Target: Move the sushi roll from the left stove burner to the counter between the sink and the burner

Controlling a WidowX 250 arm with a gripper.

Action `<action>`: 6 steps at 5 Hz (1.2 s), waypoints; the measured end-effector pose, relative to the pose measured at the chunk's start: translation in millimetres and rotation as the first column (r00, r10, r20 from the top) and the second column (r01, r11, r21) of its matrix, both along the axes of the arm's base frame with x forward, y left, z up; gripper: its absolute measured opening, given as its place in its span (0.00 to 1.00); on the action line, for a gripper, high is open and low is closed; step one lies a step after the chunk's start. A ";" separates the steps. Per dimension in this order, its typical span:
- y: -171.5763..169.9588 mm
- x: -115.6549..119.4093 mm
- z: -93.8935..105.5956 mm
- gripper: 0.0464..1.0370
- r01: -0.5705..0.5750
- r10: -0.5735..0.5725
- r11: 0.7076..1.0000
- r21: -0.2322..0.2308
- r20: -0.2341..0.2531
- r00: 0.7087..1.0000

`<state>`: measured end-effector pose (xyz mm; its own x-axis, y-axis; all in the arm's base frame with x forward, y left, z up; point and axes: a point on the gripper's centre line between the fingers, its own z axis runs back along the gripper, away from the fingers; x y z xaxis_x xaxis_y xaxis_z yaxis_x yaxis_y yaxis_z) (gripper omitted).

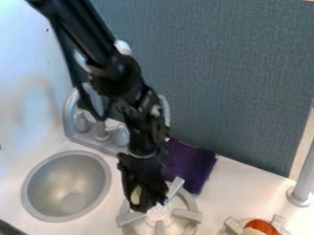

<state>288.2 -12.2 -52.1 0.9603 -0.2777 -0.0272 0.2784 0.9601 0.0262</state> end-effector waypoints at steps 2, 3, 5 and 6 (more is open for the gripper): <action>46.5 -47.7 6.7 0.50 -0.077 0.081 0.994 0.084 -0.047 0.996; 51.9 -57.8 2.3 0.50 -0.056 0.061 0.993 0.102 -0.049 0.997; 57.6 -55.5 -31.4 0.50 -0.027 0.042 0.990 0.140 -0.107 0.993; 59.7 -47.3 -41.4 0.50 -0.021 0.038 0.989 0.149 -0.113 0.993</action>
<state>240.9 47.4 -93.5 0.9562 -0.2339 -0.1763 0.2592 0.9560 0.1373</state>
